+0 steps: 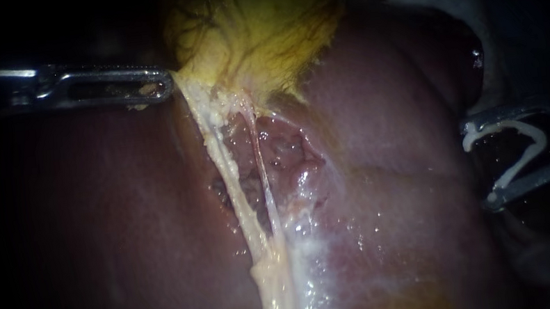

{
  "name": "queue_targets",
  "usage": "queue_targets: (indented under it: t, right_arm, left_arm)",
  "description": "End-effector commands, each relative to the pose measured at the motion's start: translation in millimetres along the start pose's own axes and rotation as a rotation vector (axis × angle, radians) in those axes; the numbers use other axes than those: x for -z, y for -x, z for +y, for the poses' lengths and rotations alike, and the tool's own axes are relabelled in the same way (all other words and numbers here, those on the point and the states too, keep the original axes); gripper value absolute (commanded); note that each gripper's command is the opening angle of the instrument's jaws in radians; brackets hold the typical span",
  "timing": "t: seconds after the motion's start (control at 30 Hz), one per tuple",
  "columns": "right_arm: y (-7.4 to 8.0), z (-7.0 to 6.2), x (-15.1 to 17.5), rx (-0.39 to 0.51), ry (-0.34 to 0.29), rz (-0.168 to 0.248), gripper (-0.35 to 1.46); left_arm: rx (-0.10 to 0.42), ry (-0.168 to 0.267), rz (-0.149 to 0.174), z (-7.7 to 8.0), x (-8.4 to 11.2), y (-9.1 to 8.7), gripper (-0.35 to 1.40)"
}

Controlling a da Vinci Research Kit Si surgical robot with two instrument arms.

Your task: Clipping first clip left tube

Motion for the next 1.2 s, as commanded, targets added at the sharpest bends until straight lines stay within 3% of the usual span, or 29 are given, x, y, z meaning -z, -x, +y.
queue_targets:
  t: [0.03, 0.27, 0.6, 0.9, 1.2]
  right_arm:
    - [0.0, 0.0, 0.0, 0.000, 0.000, 0.000, 0.60]
    - [-0.4, 0.0, -0.4, 0.001, -0.010, 0.011, 0.60]
    - [-2.6, -0.1, -2.9, -0.013, -0.043, 0.090, 0.60]
    - [-5.3, -0.2, -7.6, -0.057, -0.074, 0.155, 0.60]
    - [-6.8, -0.6, -14.5, -0.110, -0.130, 0.205, 0.60]
  left_arm:
    - [0.000, 0.000, 0.000, 0.0, 0.0, 0.0, -0.35]
    - [0.000, 0.000, 0.000, -0.1, 0.1, 0.0, -0.35]
    - [0.000, 0.000, 0.000, -0.1, 0.1, 0.0, -0.35]
    - [0.000, 0.001, 0.000, -0.2, 0.1, 0.0, -0.35]
    - [0.000, 0.002, 0.000, -0.4, 0.1, 0.0, -0.35]
